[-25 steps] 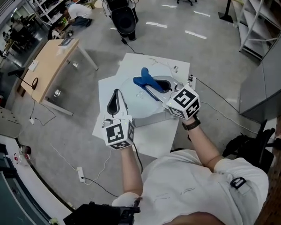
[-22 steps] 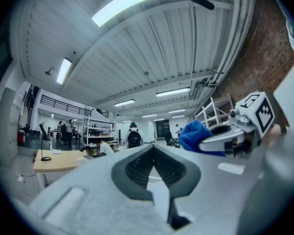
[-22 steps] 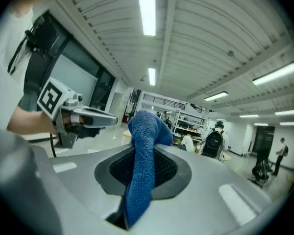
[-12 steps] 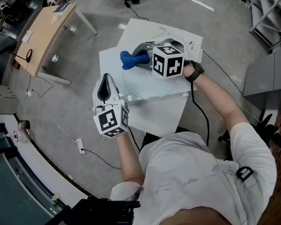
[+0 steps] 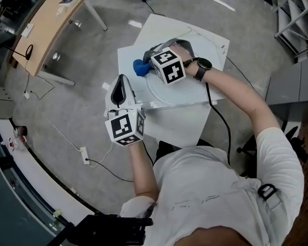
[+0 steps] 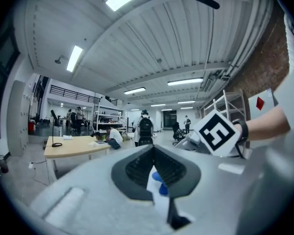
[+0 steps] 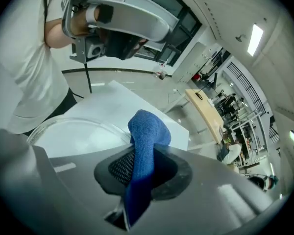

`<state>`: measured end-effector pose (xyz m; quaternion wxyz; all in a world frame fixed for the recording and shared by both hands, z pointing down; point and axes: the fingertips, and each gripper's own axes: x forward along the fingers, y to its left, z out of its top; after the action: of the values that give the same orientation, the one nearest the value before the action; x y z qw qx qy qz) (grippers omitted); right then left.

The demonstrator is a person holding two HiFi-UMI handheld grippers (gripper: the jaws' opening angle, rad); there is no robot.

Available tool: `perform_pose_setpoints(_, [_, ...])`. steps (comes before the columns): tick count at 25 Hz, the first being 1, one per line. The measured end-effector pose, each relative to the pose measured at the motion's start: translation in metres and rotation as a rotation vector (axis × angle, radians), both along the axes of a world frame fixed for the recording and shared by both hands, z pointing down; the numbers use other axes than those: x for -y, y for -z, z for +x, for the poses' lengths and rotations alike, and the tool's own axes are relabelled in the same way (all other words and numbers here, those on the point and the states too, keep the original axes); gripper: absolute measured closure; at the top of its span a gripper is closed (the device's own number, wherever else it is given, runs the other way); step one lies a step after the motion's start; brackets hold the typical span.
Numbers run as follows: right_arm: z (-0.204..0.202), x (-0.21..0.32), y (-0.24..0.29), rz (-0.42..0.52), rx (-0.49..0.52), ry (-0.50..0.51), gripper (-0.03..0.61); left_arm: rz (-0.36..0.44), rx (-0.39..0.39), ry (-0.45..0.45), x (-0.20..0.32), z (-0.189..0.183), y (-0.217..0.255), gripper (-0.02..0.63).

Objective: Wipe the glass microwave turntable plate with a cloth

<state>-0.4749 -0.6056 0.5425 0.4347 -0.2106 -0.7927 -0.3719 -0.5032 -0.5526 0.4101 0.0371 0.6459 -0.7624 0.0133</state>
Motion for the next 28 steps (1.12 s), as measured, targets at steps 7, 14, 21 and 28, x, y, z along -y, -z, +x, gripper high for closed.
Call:
perform_pose_setpoints(7, [0.028,0.079,0.001,0.031,-0.026,-0.208,0.518,0.023,-0.026,-0.092,0.016,0.010,0.005,0.612])
perform_pose_setpoints(14, [0.111,0.130,-0.005,-0.076,-0.006,-0.511,0.518,0.058,-0.016,-0.175,0.027,0.036,0.021,0.612])
perform_pose_setpoints(21, [0.192,0.123,-0.003,-0.080,-0.023,-0.641,0.518,0.078,-0.011,-0.265,0.040,0.067,0.030,0.612])
perform_pose_setpoints(28, [0.245,0.054,-0.004,-0.094,-0.099,-0.612,0.518,0.078,-0.011,-0.310,0.043,0.079,0.033,0.612])
